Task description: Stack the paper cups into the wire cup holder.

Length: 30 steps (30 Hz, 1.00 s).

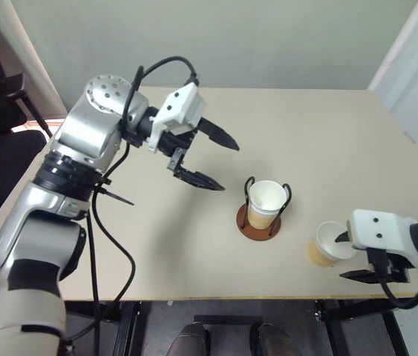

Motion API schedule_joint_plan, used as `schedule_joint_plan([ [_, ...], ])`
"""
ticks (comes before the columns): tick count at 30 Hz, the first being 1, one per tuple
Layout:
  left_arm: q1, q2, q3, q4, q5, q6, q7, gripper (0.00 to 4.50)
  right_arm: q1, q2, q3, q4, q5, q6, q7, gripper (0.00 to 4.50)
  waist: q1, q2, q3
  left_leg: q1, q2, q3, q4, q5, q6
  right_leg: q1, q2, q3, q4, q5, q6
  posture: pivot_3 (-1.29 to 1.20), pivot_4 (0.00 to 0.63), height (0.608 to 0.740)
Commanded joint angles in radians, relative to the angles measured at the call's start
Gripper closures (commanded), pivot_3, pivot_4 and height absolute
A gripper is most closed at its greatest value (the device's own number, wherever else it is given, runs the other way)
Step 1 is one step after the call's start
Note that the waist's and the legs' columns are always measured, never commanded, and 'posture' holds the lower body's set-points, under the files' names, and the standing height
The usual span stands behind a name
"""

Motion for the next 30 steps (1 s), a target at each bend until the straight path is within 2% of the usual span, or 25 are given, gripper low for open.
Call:
schedule_joint_plan([
  [1,-0.005,0.024,0.038,-0.023,-0.025,-0.009,-0.033,0.0,-0.06,-0.008,0.073,0.017,-0.037,-0.04,-0.014,1.54,0.0,0.0,0.0,0.0,0.0,0.0,0.0,0.0,0.0,0.0,0.0,0.0,0.0,0.0,0.0,0.0,0.15,0.74],
  [4,-0.001,0.029,0.042,-0.021,-0.036,-0.005,-0.033,0.0,-0.13,0.005,0.146,0.032,-0.052,-0.054,-0.016,2.39,-0.001,0.0,0.0,0.0,0.0,0.0,0.0,0.0,0.0,0.0,0.0,0.0,0.0,0.0,0.0,0.0,0.15,0.74],
  [9,0.013,0.036,0.044,-0.022,-0.033,-0.009,-0.033,0.0,-0.271,0.05,0.289,0.046,-0.094,-0.048,-0.005,4.24,-0.004,0.0,0.0,0.0,0.0,0.0,0.0,0.0,0.0,0.0,0.0,0.0,0.0,0.0,0.0,0.0,0.15,0.74],
  [10,0.015,0.037,0.045,-0.021,-0.031,-0.01,-0.033,0.0,-0.284,0.051,0.297,0.048,-0.097,-0.047,0.002,4.43,-0.003,0.0,0.0,0.0,0.0,0.0,0.0,0.0,0.0,0.0,0.0,0.0,0.0,0.0,0.0,0.0,0.15,0.74],
  [15,0.026,0.045,0.052,-0.02,-0.025,-0.011,-0.033,0.0,-0.317,0.035,0.299,0.065,-0.096,-0.053,0.041,4.43,-0.003,0.0,0.0,0.0,0.0,0.0,0.0,0.0,0.001,0.0,0.0,0.0,-0.001,0.0,0.0,0.0,0.15,0.74],
  [24,0.038,0.046,0.078,-0.015,0.001,-0.008,-0.033,0.0,-0.29,-0.031,0.168,0.138,-0.079,-0.106,0.131,4.43,-0.003,0.0,0.0,0.0,0.0,0.0,-0.001,0.0,0.0,0.0,-0.001,0.0,-0.001,0.0,0.0,0.0,0.15,0.74],
  [28,0.039,0.045,0.08,-0.015,0.006,-0.007,-0.033,0.0,-0.34,-0.061,0.109,0.209,-0.056,-0.128,0.179,4.43,-0.004,0.0,0.0,0.0,0.0,0.0,-0.001,0.0,0.001,0.0,-0.001,0.0,-0.001,0.0,-0.001,0.0,0.15,0.74],
  [30,0.04,0.048,0.076,-0.015,0.006,-0.009,-0.033,0.0,-0.419,-0.073,0.098,0.261,-0.032,-0.129,0.202,4.43,-0.004,0.0,0.0,0.0,0.0,0.0,-0.002,0.0,0.001,0.0,0.0,0.0,-0.001,0.0,-0.002,0.0,0.15,0.74],
])
